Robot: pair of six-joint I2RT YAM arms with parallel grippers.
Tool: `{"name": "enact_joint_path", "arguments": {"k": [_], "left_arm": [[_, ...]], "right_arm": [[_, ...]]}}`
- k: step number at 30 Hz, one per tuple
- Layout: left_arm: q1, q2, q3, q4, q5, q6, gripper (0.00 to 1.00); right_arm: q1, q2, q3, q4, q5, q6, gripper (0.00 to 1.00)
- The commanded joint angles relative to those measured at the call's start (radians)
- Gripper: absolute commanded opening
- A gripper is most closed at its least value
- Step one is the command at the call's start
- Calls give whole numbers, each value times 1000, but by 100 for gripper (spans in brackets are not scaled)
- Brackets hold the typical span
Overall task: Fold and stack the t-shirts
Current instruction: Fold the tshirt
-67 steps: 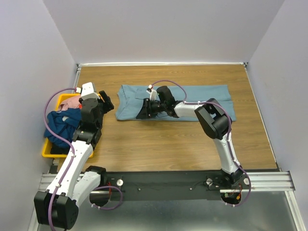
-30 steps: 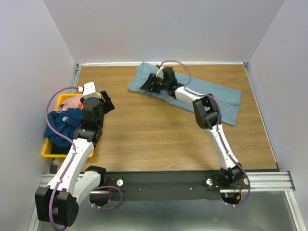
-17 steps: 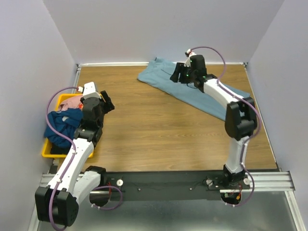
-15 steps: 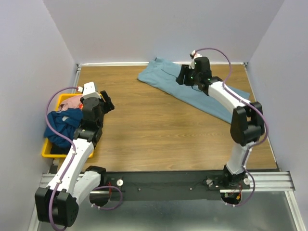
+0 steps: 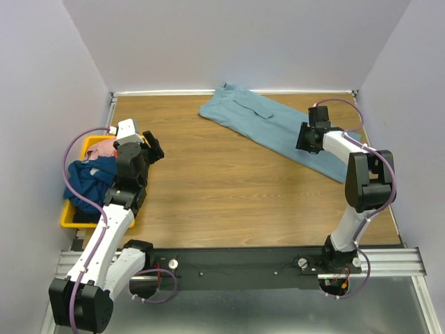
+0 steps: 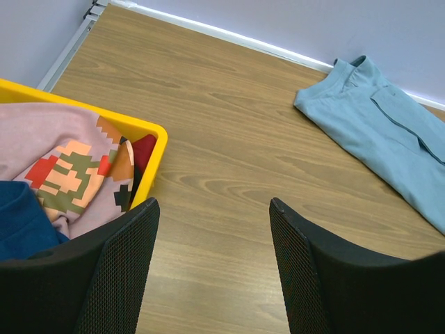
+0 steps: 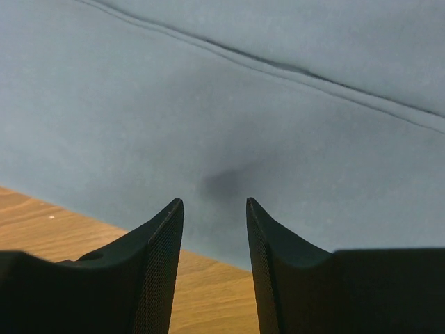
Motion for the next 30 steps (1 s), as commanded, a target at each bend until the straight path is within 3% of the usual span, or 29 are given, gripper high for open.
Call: {"name": "enact_joint_path", "arguments": {"k": [1,12,15,19,21,25,30], "left_arm": [[4,-26,7,18,10,7,72],[4,-40,10,8,24,13,73],[2,-43,11,6,33,16,73],[2,-49,11,5,47,21,73],[2,-51,11,3,56,24,73],[2,-60,5,6,84,33,73],[2,-67,-12,21,125,48,73]], "right_arm": [[-7,60,-26,-37,34,5,48],[57,94,-160,-131,-154,64,47],[174,61,-216,-172,-211,109,49],[420,-3,-237,-192,-297,253,51],[502,-8,-204,-198,-305,314,52],[661,37,20,-201,-334,341,54],[711,74,196,-224,-330,306,55]]}}
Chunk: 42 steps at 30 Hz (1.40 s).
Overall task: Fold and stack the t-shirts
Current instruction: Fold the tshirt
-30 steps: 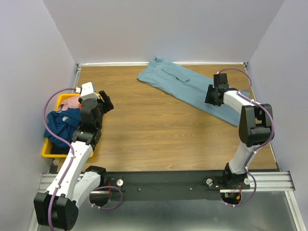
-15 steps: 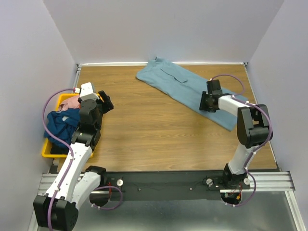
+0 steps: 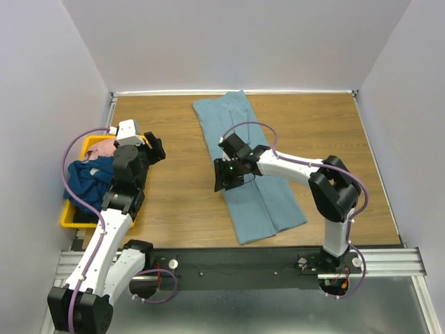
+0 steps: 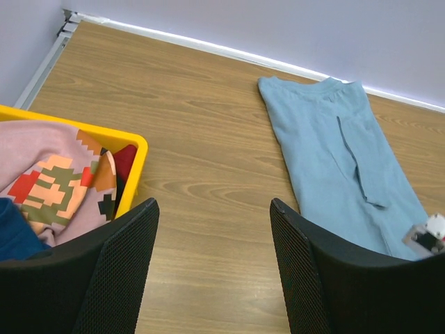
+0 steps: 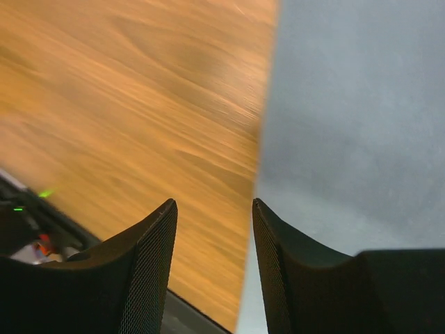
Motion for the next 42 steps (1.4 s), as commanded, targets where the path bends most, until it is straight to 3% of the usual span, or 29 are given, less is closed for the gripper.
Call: {"name": "enact_joint_path", "arguments": {"k": [1,3,8,15,20,34,42], "left_arm": [[2,-15,-16,25,58,25,73],[2,-4,-18,26,77,22,73],[1,92,7,25,190,4,73],[2,178,33,26,203,10,73],[2,190,36,23,190,21,73],[1,180,28,15,189,64,73],[-1,181,21,20,206,51,73]], "right_arm": [[2,-21,95,-77,28,5,55],[-6,-53,74,-100,135,-18,55],[-107,-206,-95,-121,162,-73,54],[-64,-254,-195,-138,39,-164,53],[-3,-165,-155,-127,55,-139,53],[13,183,113,-103,124,-84,52],[13,128,152,-103,116,-87,53]]}}
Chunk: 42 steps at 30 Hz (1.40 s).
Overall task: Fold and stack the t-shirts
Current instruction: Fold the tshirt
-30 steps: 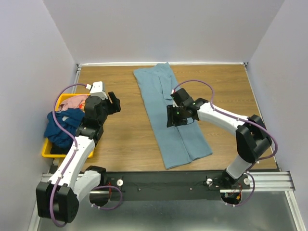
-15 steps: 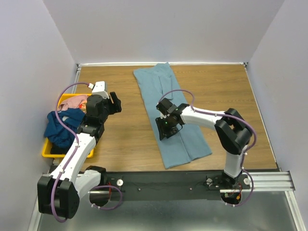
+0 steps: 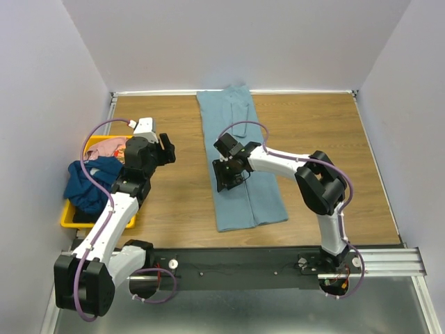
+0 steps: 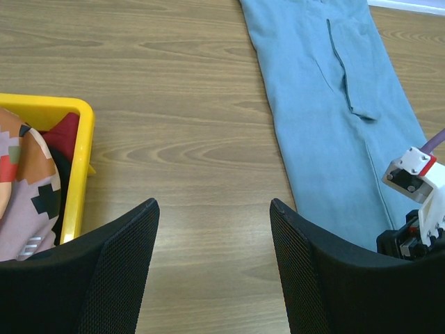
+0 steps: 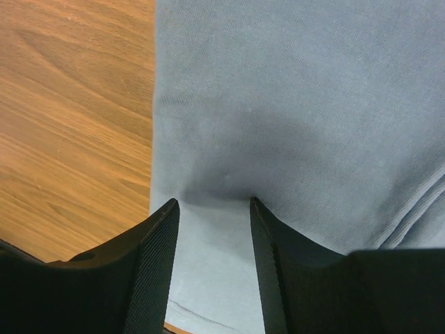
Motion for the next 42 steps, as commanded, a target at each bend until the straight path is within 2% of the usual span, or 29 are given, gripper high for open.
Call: {"name": "enact_joint_path", "arguments": {"k": [1,5,7,10,11,14,17,25,29,42], "left_arm": [[-2,-3,11,3,33,-6,73],[-36,40,65,-120,114,-42,72],[-70,57,94,-189,116,-48,72],[-169,78,142,-342,102,-109,72],[-229,81,151,-362,119,-127,72],[-301,97,145,-437,123,-209,73],[-390,114,122,-491,133,-279,73],[-533,132,68,-510,145,-384,73],[-550,143,61,-513,139,-396,72],[-588,204,59,-528,157,-394,72]], "right_arm": [[7,-32,-13,7,38,-6,53],[1,-175,-87,2,50,21,55],[-10,-238,-177,-1,79,38,58],[-69,-382,-334,-13,101,53,59],[-114,-451,-376,-22,103,55,59],[-209,-555,-529,-43,110,47,59],[-250,-681,-643,-70,107,47,58],[-260,-755,-757,-97,138,99,56],[-260,-755,-765,-105,190,106,54],[-260,-695,-766,-137,181,133,45]]}}
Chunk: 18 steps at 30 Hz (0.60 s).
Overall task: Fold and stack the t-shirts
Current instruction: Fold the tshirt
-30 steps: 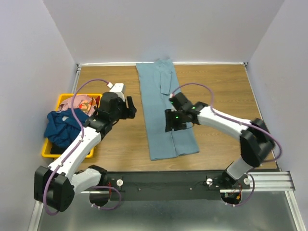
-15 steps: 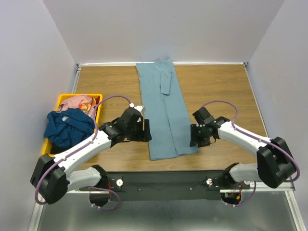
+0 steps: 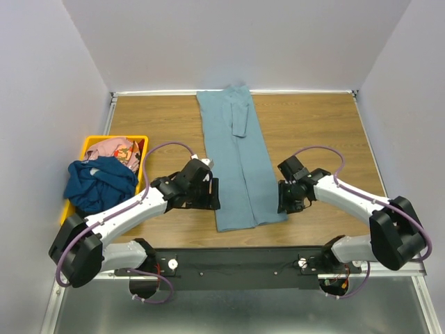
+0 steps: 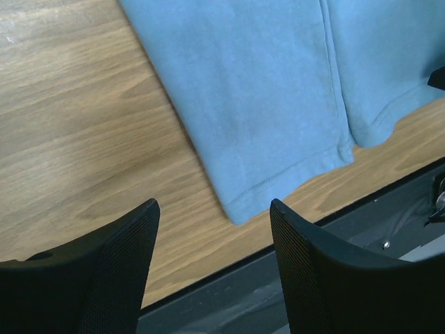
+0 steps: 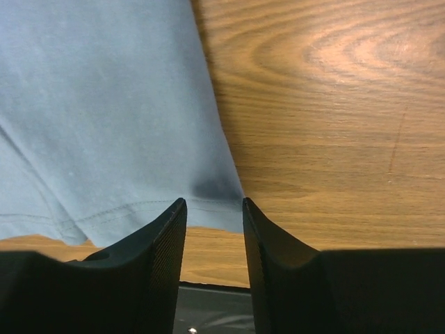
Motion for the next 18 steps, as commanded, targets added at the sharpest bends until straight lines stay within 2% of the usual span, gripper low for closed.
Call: {"name": "enact_joint_path", "arguments": {"k": [1,12,18], "left_arm": [[-19,14,-5,-22,27,-9,72],[-45,33,-7,-20,31,-2,72],[-57,36,-7,-34,36,-3,72]], "right_arm": [[1,32,-11,-46,36,31,44],[0,77,-8,-67,53,39,43],[7,91,-12,-64,22,28,36]]}}
